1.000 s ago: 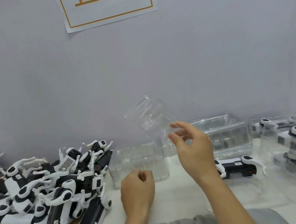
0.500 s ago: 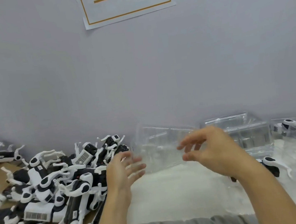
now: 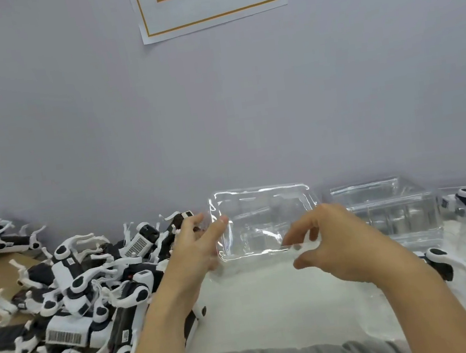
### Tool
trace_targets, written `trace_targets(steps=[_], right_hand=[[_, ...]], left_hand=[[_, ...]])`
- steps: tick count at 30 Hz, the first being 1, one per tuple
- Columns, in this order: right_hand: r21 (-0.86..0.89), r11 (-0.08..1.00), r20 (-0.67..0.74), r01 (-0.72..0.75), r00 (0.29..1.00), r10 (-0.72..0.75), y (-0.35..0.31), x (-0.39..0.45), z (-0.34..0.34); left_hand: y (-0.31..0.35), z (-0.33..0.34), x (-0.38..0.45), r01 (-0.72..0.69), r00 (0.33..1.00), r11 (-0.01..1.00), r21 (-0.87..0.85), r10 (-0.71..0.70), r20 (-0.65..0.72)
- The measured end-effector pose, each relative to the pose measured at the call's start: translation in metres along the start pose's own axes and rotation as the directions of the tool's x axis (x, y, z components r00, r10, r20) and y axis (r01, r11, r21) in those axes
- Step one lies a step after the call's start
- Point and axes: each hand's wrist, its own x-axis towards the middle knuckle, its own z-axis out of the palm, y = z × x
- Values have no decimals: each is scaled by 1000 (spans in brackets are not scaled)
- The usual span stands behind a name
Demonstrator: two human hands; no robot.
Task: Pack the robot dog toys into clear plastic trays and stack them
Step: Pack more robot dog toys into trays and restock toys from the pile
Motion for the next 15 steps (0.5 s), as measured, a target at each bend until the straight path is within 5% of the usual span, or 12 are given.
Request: trace_targets(steps=[4,7,10,15], right_hand=[[-15,1000,90,-25,996,26,-3,-1,-9],[-101,993,206,-68,975,88,-3,-4,-10],[-139,984,265,-114,953,148,-3,-5,-1],[-213,960,224,-182,947,229,-1,1,27]], left_hand=[[-5,-10,4,72,993,965,253,-45,-111],[-2,-26,3,-53,899,926,374,207,-385],[10,-39,-3,-112,780,861,496,385,-494],[12,-45,-7,76,885,714,696,274,-377]])
